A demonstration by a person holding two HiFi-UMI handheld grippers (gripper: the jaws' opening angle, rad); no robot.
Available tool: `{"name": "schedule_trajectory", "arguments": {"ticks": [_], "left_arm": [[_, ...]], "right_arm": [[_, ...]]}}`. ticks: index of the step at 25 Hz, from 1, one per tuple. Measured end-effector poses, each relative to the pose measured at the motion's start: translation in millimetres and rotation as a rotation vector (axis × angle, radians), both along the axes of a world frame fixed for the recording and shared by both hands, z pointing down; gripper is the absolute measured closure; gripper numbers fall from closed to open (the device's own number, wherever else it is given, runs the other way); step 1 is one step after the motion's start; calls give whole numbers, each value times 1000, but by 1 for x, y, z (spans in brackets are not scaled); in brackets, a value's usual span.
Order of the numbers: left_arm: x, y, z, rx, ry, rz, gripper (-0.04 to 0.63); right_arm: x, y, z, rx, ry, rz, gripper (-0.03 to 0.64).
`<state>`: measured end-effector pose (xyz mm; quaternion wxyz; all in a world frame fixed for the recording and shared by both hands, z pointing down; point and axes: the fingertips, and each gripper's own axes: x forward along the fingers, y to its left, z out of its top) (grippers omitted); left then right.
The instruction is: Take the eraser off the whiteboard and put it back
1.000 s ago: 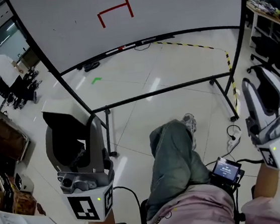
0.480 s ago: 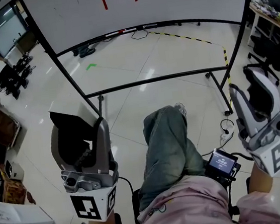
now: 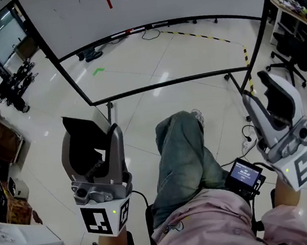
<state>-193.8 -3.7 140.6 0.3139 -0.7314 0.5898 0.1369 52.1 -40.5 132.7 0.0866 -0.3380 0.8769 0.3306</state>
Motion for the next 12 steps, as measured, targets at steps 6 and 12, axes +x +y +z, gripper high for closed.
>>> {"name": "schedule_trajectory", "arguments": {"ticks": [6, 12], "left_arm": [[4, -1, 2, -5, -3, 5, 321], [9, -4, 7, -2, -5, 6, 319]], "right_arm": [[2, 3, 0, 7, 1, -5, 469], [2, 2, 7, 6, 12, -20, 469]]}}
